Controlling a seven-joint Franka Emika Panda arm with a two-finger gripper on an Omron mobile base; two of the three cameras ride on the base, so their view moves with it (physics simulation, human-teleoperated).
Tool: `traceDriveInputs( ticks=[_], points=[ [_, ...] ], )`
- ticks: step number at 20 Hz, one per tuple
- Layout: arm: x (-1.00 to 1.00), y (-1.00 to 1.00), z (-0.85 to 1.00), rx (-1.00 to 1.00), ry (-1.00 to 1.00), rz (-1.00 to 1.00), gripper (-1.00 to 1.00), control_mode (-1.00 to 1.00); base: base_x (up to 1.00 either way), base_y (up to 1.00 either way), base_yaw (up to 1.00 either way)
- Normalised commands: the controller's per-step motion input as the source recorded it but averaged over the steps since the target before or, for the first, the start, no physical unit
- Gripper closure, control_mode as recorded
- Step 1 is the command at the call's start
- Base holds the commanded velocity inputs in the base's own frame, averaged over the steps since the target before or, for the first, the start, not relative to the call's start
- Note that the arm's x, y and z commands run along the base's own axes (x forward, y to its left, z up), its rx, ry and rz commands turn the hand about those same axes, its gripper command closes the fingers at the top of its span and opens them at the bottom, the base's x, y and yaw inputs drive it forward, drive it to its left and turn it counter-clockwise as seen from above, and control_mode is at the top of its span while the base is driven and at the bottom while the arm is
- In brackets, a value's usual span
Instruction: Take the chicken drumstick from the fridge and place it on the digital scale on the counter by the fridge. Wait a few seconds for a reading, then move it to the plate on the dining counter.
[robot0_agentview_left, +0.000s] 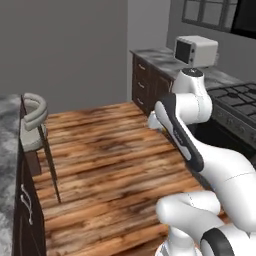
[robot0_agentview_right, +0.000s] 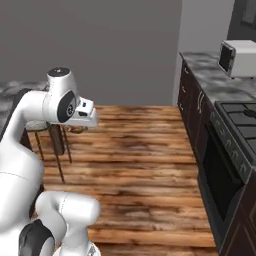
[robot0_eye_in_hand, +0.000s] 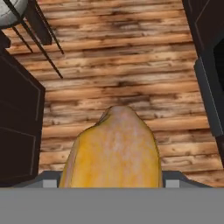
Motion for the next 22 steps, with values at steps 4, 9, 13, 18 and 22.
traceDriveInputs(
  ticks=[4,9,13,18,22],
  points=[
    [0.00,0.00,0.00,0.00,0.00,0.00,1.00,1.00,0.76,0.00,-0.48],
    [0.00,0.00,0.00,0.00,0.00,0.00,1.00,1.00,0.65,-0.01,-0.53],
    [0.00,0.00,0.00,0.00,0.00,0.00,1.00,1.00,0.91,-0.52,-0.35],
    [0.00,0.00,0.00,0.00,0.00,0.00,1.00,1.00,1.00,-0.73,-0.22],
    [0.00,0.00,0.00,0.00,0.00,0.00,1.00,1.00,0.83,-0.64,-0.22]
  ],
)
